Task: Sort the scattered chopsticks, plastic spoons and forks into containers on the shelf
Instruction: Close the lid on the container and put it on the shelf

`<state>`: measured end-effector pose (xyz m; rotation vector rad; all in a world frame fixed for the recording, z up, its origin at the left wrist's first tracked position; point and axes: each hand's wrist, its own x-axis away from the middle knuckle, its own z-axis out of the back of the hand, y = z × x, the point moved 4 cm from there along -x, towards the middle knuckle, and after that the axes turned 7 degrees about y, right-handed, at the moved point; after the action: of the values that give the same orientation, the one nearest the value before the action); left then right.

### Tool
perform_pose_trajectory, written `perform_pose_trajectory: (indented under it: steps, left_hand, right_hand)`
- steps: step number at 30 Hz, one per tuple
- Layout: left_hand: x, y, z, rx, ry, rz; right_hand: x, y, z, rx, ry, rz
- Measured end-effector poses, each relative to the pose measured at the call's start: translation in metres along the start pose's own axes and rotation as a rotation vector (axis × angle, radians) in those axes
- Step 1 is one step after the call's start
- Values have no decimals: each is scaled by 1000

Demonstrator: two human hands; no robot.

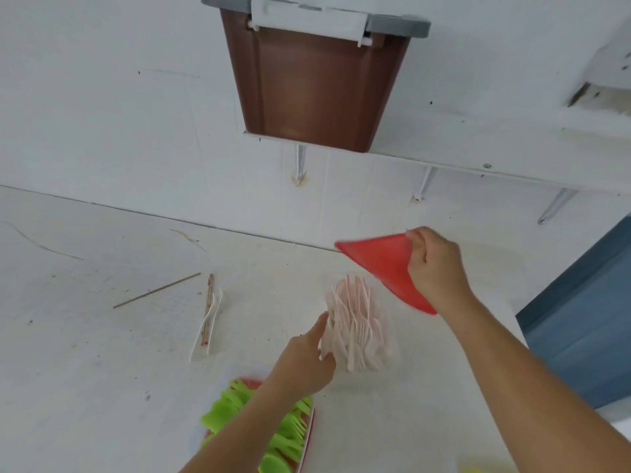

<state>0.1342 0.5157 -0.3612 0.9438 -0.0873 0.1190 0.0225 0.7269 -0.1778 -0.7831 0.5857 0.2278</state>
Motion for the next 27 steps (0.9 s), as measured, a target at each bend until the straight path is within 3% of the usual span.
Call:
perform_pose_trajectory:
  steps: [6, 10, 12, 16, 21, 27]
  left_hand:
    - [5, 2, 13, 40, 75, -5]
    - [-8, -55, 85, -68, 510, 214]
    - [-18, -93, 125, -215, 615, 386]
    - [-37, -129, 157, -352, 535, 615]
    - [-52, -136, 146, -535, 445, 587]
    - [-52, -136, 146, -467, 530, 533]
  right_hand:
    - [1, 51, 30, 119, 166, -125]
    - [33, 79, 30, 87, 165, -300]
    - [42, 81, 21, 81, 177, -308]
    - [46, 67, -6, 70, 259, -180]
    - [53, 50, -37, 46, 262, 19]
    - [60, 45, -47, -8, 243, 14]
